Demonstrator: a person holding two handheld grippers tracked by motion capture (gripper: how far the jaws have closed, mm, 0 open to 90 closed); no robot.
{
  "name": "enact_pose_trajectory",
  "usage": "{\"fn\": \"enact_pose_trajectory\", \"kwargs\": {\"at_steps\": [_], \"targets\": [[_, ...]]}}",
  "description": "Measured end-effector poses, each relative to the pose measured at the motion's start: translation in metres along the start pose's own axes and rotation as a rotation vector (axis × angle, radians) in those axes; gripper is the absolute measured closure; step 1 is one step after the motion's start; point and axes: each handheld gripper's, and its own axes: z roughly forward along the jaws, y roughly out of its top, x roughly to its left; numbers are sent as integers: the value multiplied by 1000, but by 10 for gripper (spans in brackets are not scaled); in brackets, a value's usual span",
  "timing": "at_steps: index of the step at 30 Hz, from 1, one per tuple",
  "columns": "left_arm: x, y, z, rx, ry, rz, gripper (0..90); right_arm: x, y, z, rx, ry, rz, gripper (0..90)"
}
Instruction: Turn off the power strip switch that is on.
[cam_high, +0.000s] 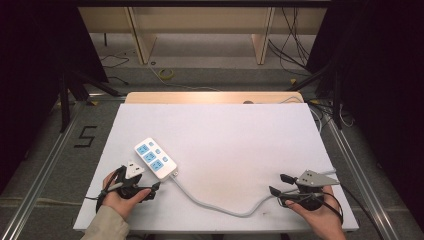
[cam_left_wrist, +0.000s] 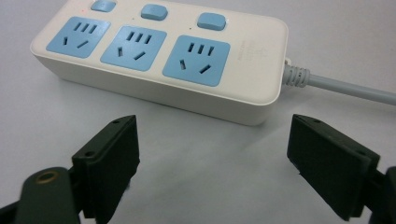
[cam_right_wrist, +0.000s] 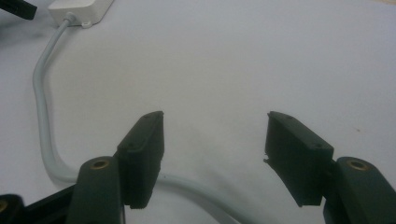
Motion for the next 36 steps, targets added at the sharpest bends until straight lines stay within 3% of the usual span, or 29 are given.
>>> {"fn": "enact_pose_trajectory", "kwargs": {"at_steps": [2, 6, 9, 10, 11, 17, 22, 36], "targets": [[0, 0, -1, 2, 3, -6, 185, 0, 0, 0, -1, 1, -1, 386], [0, 1, -3, -2, 18, -5, 311, 0, 1, 0, -3, -2, 0, 387], [0, 1, -5, 4, 41, 19, 505, 1, 1, 0, -3, -3, -3, 387], [0, 1, -6, 8, 52, 23, 505, 1, 1, 0, -3, -3, -3, 387], [0, 1, -7, 10, 68, 28, 626, 0, 1, 0, -3, -4, -5, 387], [0, 1, -10, 21, 85, 38, 889, 1, 1, 0, -6, -3, -5, 388], [-1, 1, -11, 29, 58, 15, 896, 1, 1, 0, -6, -2, -8, 388], [3, 10, -12, 49, 40, -26, 898, 3, 2, 1, -4, -2, -16, 388]]}}
